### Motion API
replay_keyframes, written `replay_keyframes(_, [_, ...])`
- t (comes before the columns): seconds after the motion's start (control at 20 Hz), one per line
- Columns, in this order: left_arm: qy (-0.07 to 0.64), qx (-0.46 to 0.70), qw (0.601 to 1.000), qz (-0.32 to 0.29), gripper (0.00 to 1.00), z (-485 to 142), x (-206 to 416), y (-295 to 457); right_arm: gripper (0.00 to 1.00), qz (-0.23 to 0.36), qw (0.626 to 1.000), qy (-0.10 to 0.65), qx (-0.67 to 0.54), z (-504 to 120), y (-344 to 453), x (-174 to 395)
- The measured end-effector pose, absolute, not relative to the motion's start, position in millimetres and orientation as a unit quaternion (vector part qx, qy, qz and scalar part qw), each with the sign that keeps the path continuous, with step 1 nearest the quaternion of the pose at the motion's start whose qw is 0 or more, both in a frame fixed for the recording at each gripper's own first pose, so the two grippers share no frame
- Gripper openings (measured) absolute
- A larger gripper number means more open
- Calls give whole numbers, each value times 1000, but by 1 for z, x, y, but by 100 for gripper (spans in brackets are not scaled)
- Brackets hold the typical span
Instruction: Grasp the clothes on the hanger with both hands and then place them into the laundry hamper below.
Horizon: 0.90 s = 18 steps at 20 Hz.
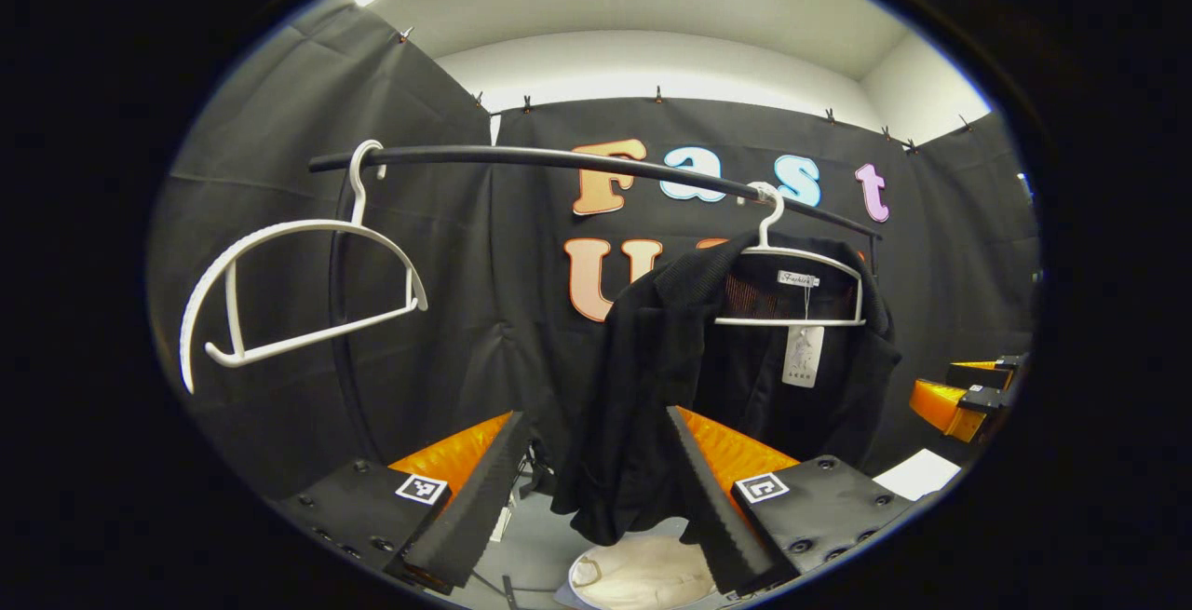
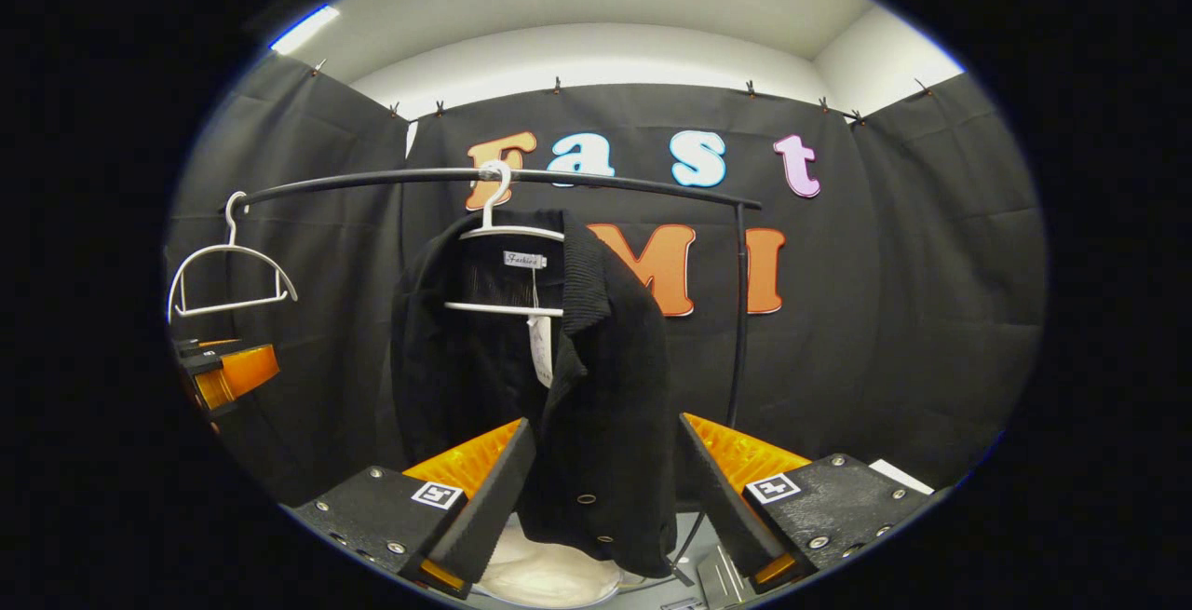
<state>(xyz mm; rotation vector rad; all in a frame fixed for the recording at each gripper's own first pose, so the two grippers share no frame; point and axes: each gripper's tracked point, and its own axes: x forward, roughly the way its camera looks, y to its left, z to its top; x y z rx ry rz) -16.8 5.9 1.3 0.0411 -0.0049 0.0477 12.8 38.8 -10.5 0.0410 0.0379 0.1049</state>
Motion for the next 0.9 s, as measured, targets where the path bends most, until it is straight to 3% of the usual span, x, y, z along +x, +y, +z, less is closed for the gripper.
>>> replay_keyframes(0.15, [-1,20,999,29,96,0,-17,10,95,58,998,21,29,-13,47,26])
replay_keyframes(0.2, [-1,19,999,29,96,0,-16,11,100,59,998,24,30,-15,50,32])
replay_keyframes(0.25, [0,19,999,31,96,0,-16,12,95,58,997,29,29,-19,53,38])
replay_keyframes(0.3, [0,20,999,31,93,0,-16,13,95,58,997,34,28,-22,55,43])
replay_keyframes(0.5, [2,28,999,33,96,-1,-14,15,100,58,997,40,29,-30,62,67])
replay_keyframes(0.55, [3,29,999,34,93,-2,-13,15,100,53,997,41,25,-33,61,74])
replay_keyframes(0.65, [6,30,999,33,96,-4,-14,15,100,46,998,46,22,-40,60,86])
replay_keyframes(0.85, [10,33,999,40,93,-6,-13,19,100,39,998,51,13,-50,59,108])
replay_keyframes(0.9, [10,34,999,40,93,-7,-12,18,95,35,998,50,10,-50,58,112])
